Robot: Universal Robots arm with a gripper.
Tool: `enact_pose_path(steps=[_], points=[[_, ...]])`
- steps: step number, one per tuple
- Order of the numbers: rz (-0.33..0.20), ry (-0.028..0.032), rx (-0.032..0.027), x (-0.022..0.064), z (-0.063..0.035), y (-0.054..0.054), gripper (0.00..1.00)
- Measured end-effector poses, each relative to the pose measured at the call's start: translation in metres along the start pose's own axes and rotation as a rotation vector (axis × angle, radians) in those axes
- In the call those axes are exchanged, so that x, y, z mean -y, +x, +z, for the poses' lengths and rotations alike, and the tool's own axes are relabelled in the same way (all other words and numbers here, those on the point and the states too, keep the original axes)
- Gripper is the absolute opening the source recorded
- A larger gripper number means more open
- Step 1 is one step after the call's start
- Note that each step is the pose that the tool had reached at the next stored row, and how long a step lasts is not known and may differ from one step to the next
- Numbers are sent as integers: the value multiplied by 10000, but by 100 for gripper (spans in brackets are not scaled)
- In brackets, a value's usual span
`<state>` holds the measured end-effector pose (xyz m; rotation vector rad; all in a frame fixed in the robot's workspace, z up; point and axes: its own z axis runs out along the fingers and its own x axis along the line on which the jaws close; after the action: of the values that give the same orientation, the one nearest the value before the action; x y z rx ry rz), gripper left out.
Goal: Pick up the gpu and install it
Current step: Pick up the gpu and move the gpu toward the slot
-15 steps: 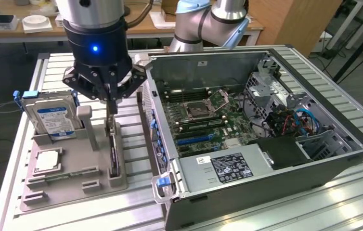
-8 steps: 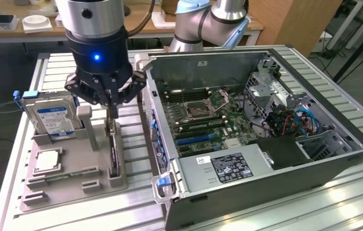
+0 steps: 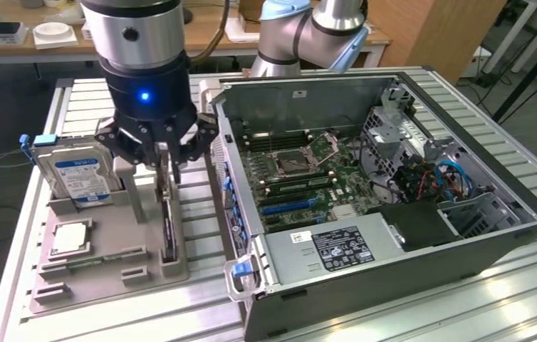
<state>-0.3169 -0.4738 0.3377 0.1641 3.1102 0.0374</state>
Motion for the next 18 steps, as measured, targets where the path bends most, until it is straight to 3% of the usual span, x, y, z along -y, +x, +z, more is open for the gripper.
enact_pose_path(steps=[2, 5, 8, 18], points=[[0, 8, 2, 26, 31, -2, 35], [-2, 28, 4, 60, 73, -4, 41], [-1, 89, 9, 73, 107, -3, 53], [-2, 91, 11, 78, 288, 11, 53]])
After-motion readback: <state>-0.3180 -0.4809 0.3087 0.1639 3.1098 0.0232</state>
